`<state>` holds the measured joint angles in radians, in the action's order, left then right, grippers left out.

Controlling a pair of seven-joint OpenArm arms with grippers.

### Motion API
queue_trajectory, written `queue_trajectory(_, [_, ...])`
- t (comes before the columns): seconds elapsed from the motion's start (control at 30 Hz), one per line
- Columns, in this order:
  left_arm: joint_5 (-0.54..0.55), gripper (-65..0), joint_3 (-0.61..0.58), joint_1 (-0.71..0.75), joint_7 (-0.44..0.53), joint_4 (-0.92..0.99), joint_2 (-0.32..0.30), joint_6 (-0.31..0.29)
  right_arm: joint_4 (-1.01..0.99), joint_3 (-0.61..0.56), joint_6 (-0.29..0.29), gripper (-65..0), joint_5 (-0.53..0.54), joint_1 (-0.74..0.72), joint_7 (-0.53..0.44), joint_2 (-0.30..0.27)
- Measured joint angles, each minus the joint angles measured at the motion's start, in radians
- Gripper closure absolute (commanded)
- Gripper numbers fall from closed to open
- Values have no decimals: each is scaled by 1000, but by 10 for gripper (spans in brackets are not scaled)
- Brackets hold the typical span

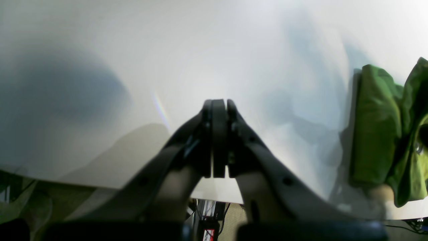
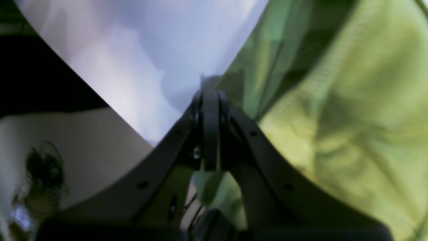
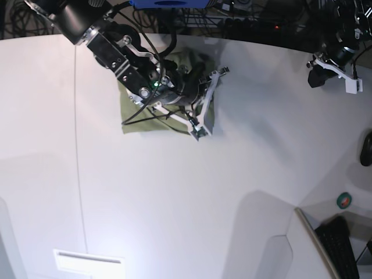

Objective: Layout the t-shirt on the table in an organized manner, then fold the t-shirt properly
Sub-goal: 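Press and flatten the folded bundle with the right gripper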

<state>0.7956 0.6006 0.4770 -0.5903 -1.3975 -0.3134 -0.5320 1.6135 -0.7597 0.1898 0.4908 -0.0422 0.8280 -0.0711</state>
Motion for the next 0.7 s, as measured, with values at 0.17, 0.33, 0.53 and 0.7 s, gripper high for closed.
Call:
queue_trajectory(0.17, [3, 0, 0, 0, 0, 0, 0, 0, 153, 33, 130, 0, 22, -18, 28, -72])
queue_trajectory(0.33, [2, 0, 0, 0, -1, 0, -1, 0, -74, 56, 145, 0, 0, -89, -29, -72])
queue_trajectory(0.53, [3, 0, 0, 0, 0, 0, 2, 0, -270, -112, 143, 0, 7, -82, -126, 3])
queue_trajectory(0.7, [3, 0, 0, 0, 0, 0, 3, -3, -264, -155, 142, 0, 21, -94, -129, 38])
